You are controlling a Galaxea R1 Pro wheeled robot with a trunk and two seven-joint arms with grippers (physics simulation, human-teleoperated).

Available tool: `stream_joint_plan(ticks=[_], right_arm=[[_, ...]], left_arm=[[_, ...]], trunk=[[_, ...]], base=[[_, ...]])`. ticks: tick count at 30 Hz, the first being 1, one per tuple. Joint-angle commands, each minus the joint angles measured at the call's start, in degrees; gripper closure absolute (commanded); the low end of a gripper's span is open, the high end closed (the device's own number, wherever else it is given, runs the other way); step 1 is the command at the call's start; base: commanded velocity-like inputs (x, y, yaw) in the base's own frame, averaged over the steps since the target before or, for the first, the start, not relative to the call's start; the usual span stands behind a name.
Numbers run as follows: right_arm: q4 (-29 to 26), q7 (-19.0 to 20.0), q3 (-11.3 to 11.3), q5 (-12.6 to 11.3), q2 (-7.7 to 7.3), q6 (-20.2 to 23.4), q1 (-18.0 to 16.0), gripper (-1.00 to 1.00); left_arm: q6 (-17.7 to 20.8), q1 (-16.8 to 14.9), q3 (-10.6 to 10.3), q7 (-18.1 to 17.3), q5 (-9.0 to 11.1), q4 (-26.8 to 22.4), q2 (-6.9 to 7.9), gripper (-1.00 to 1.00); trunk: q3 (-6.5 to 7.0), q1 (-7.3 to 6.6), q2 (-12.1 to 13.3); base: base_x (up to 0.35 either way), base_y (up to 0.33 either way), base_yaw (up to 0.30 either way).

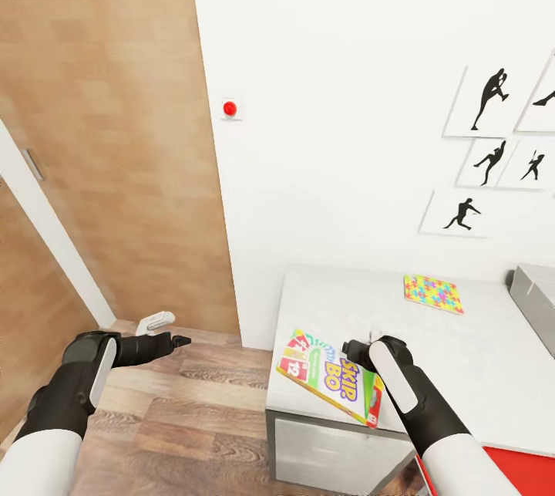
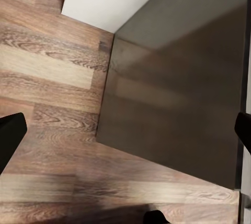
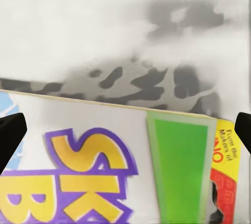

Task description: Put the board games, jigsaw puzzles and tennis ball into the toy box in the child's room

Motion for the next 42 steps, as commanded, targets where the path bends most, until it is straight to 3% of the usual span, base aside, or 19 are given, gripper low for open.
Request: stream_joint_plan(ticks=[1, 26, 42], right_arm=[[-0.1, -0.6, 0.2, -0.6, -0.07, 0.0, -0.1, -1.0], [-0.1, -0.5, 0.2, -0.6, 0.03, 0.1, -0.1, -1.0], [-0.1, -0.5, 0.2, -0.6, 0.01, 0.1, -0.1, -1.0]], left_arm=[[0.4, -0.1, 0.1, -0.2, 0.0, 0.0, -0.01, -1.0], [0.4, -0.1, 0.1, -0.2, 0.0, 0.0, -0.02, -1.0], [0.4, -0.1, 0.1, -0.2, 0.0, 0.0, -0.01, -1.0]], trunk=[[-0.11, 0.02, -0.1], [-2.04, 0.02, -0.1], [-2.24, 0.02, -0.1]], base=[[-0.087, 0.0, 0.0], [-0.01, 0.0, 0.0], [0.0, 0.0, 0.0]])
